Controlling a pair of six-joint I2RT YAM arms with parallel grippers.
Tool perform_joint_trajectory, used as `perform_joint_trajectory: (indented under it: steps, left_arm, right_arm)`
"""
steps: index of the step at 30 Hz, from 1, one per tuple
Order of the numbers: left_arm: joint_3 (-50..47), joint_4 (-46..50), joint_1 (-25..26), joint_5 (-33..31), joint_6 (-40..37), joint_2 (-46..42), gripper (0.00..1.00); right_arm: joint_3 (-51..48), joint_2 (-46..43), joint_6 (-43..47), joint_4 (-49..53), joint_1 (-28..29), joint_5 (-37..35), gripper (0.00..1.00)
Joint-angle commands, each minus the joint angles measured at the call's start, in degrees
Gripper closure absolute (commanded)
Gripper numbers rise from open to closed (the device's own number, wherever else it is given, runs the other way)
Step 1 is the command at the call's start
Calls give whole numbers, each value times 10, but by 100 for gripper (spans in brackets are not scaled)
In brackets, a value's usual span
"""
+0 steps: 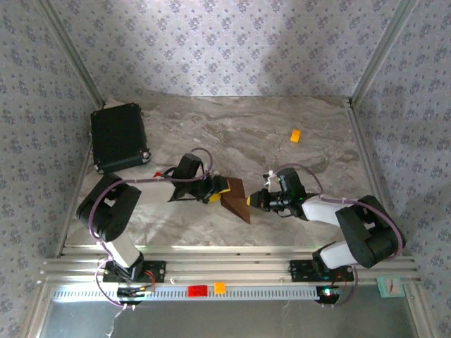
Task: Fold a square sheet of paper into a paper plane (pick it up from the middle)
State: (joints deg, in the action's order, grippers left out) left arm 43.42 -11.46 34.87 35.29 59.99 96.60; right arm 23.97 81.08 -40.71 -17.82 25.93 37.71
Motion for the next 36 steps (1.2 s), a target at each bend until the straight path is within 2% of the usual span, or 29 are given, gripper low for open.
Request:
perform_joint_trajectory:
  steps: [1, 10, 16, 17, 22, 24, 28, 33, 36]
  left_arm:
    - [23, -21, -1, 33, -8, 20, 41]
    - [59, -45, -1, 68, -2, 72, 50]
    - [79, -56, -2, 79, 1, 101, 66]
    - [81, -53, -2, 77, 0, 104, 71]
    - [70, -55, -3, 49, 9, 93, 91]
    - [60, -42, -3, 21, 8, 77, 94]
    - [44, -24, -3, -16, 4, 50, 96]
    - [46, -1, -3, -27, -6, 36, 96]
    - [52, -4, -2, -16, -7, 38, 91]
  right_arm:
    - [-12, -6, -7, -23, -9, 22, 91]
    - [-24, -2, -5, -32, -21, 31, 91]
    - [-24, 0, -2, -29, -25, 36, 90]
    - [-23, -1, -2, -28, -26, 37, 90]
    - [-9, -24, 14, 25, -22, 15, 75]
    - [4, -48, 36, 78, -13, -24, 66]
    - [31, -100, 91, 174, 33, -135, 60]
    - [38, -139, 167, 194, 122, -261, 57]
    - [35, -138, 218, 186, 172, -324, 57]
